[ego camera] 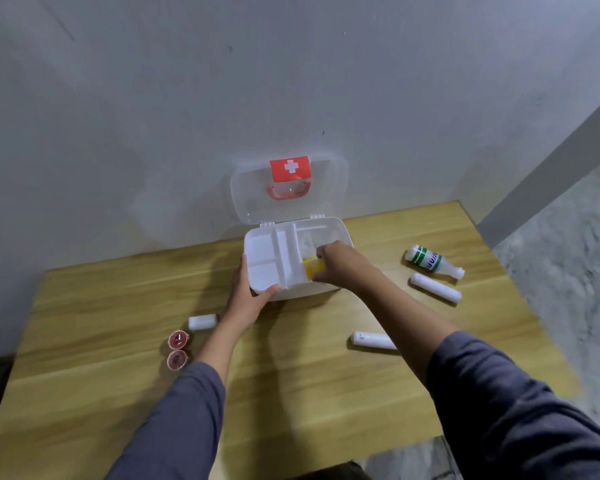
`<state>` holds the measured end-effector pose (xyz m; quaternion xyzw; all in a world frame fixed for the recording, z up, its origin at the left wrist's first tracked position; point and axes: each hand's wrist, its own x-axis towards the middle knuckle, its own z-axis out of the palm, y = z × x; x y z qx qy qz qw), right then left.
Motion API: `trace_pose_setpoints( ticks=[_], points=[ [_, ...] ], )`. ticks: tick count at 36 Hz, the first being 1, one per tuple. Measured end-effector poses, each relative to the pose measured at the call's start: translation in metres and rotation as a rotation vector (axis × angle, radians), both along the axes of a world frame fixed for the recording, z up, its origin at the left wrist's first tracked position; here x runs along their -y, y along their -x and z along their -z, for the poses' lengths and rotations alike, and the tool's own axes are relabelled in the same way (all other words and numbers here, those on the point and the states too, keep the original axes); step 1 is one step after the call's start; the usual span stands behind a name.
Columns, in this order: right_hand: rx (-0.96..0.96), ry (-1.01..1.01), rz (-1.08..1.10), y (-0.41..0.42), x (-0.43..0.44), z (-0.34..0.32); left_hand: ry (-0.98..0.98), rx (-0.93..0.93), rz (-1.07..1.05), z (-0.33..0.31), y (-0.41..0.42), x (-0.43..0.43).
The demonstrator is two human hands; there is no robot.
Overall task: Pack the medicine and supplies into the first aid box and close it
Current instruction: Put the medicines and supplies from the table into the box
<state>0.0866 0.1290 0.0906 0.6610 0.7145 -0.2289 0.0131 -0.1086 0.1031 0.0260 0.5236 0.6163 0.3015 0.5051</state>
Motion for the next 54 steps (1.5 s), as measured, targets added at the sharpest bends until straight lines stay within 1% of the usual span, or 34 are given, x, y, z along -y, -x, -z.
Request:
trace_pose_setpoints(
  ticks=[4,8,11,15,21,24,26,28,31,37,39,43,47,50,54],
  points=[
    [-0.083,-0.003,0.033,0.001,-0.003,0.004,0.015,0.006,-0.018,0.003,0.001,-0.001],
    [-0.196,-0.031,0.134,0.001,-0.004,0.012,0.021,0.047,-0.045,0.005,0.001,0.0],
    [-0.213,-0.064,0.143,0.002,-0.003,0.017,0.032,0.051,-0.059,0.006,0.0,-0.001],
    [-0.238,-0.158,0.103,0.008,0.0,0.022,0.029,0.056,-0.074,0.006,-0.001,-0.001],
    [-0.33,-0.241,0.04,0.006,0.005,0.029,0.019,0.071,-0.124,0.008,-0.01,0.007],
    [-0.448,-0.338,0.105,-0.01,0.005,0.024,0.025,0.13,-0.162,0.01,-0.014,0.009],
    [-0.501,-0.431,0.166,-0.03,0.003,0.023,0.027,0.136,-0.186,0.011,-0.016,0.009],
    [-0.497,-0.481,0.224,-0.056,0.001,0.026,0.018,0.122,-0.21,0.012,-0.018,0.009],
    [-0.455,-0.482,0.33,-0.102,0.0,0.039,-0.003,0.128,-0.238,0.015,-0.021,0.007],
    [-0.241,-0.397,0.445,-0.177,0.007,0.071,-0.008,0.176,-0.294,0.02,-0.024,0.009],
    [-0.152,-0.346,0.461,-0.19,0.006,0.079,-0.015,0.173,-0.311,0.02,-0.026,0.01],
    [-0.031,-0.153,0.446,-0.2,0.004,0.09,-0.024,0.162,-0.332,0.017,-0.028,0.01],
    [-0.006,-0.118,0.415,-0.201,-0.001,0.092,-0.02,0.161,-0.343,0.013,-0.031,0.011],
    [-0.028,-0.195,0.372,-0.196,-0.009,0.083,-0.012,0.158,-0.339,0.011,-0.03,0.011],
    [-0.225,-0.317,0.289,-0.171,-0.017,0.055,-0.013,0.139,-0.323,0.008,-0.031,0.013]
  ],
)
